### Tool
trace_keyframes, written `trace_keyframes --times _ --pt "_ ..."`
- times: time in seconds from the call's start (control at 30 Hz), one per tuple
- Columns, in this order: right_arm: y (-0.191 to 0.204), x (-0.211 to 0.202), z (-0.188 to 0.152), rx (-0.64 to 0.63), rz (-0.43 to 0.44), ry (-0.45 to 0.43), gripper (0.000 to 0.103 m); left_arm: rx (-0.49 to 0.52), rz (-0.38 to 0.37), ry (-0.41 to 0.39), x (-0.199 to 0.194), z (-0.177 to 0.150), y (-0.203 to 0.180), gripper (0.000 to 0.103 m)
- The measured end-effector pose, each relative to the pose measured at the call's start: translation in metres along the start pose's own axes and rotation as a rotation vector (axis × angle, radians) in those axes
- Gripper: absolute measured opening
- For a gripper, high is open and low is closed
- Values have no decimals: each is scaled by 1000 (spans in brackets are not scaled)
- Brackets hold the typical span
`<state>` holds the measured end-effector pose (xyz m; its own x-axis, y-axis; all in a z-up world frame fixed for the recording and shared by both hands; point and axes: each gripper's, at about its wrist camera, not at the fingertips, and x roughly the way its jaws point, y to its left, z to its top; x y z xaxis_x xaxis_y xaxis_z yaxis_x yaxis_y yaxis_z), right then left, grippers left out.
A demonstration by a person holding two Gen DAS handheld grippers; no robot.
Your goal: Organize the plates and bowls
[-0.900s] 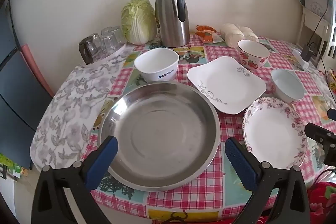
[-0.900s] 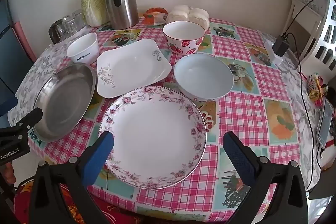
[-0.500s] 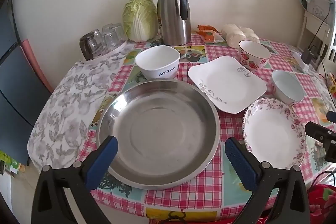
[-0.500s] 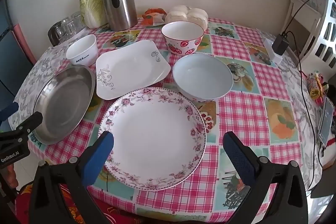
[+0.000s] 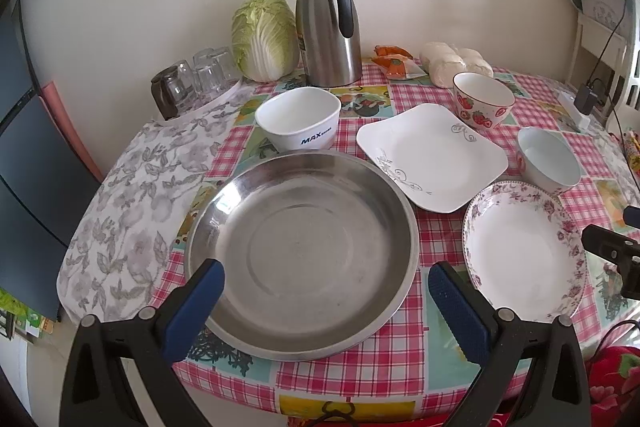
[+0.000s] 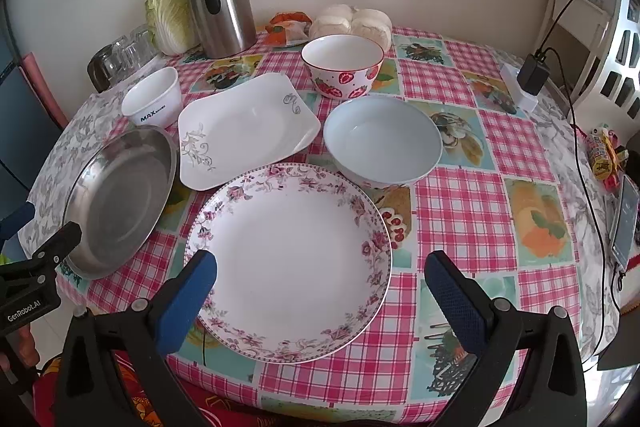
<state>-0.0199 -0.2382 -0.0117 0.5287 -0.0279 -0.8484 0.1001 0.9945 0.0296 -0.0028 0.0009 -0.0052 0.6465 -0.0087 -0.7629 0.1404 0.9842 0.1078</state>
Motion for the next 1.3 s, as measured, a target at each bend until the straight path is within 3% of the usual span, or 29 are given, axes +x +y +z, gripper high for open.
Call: trace_keyframes --times 1.3 --pt "1 3 -1 3 0 6 103 -7 -1 22 4 -2 0 103"
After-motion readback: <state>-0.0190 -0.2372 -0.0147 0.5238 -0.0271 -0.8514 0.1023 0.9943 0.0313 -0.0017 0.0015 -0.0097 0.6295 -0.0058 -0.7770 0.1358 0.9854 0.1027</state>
